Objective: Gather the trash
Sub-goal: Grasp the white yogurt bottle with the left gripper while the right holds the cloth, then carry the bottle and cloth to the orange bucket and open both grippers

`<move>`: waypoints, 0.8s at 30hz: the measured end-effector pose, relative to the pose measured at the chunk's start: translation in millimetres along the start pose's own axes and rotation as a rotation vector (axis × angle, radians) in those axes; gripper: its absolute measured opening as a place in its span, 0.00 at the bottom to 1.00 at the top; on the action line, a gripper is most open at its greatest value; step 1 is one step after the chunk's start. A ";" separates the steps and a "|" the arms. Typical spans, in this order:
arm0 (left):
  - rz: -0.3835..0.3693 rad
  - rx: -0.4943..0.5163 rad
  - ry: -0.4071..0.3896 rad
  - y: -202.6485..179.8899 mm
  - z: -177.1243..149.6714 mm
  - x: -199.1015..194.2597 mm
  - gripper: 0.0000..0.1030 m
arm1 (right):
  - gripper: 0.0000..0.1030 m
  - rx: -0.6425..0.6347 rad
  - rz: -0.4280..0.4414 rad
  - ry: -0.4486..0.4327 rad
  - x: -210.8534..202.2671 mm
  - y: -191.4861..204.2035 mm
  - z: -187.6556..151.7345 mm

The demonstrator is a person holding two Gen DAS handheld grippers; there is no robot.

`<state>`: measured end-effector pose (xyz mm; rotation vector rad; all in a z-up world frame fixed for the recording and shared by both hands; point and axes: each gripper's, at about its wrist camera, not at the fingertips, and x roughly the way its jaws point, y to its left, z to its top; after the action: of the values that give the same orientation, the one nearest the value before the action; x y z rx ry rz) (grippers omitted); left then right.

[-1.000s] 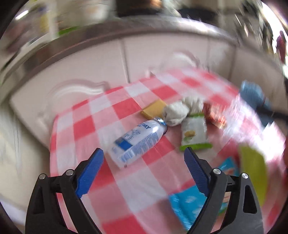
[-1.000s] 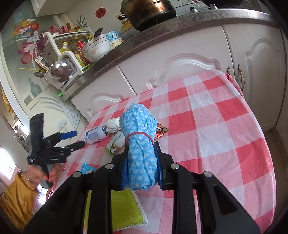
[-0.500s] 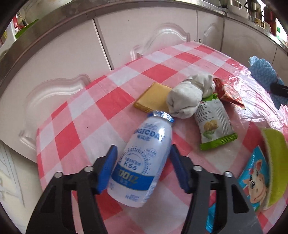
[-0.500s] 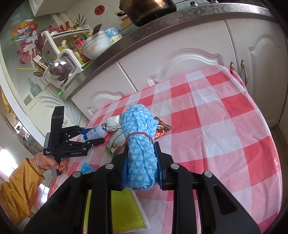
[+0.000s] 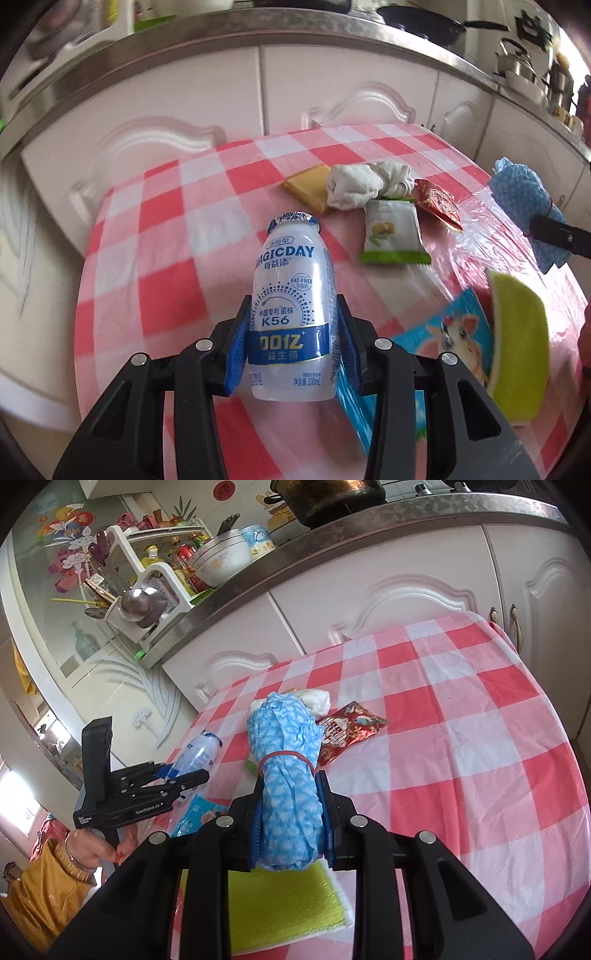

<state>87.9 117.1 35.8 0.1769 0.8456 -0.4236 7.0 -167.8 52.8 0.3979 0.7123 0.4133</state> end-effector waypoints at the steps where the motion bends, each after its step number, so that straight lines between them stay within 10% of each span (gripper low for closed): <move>1: 0.006 -0.029 0.001 1.1 -7.9 -6.1 0.42 | 0.26 -0.001 0.003 0.001 -1.6 3.3 -2.7; 24: 0.091 -0.432 -0.107 12.4 -145.1 -130.5 0.42 | 0.26 -0.086 0.005 0.109 -19.8 85.2 -88.3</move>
<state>-82.8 212.4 39.2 -0.2047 0.8010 -0.1567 -87.0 -87.1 43.6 0.2975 0.7964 0.4714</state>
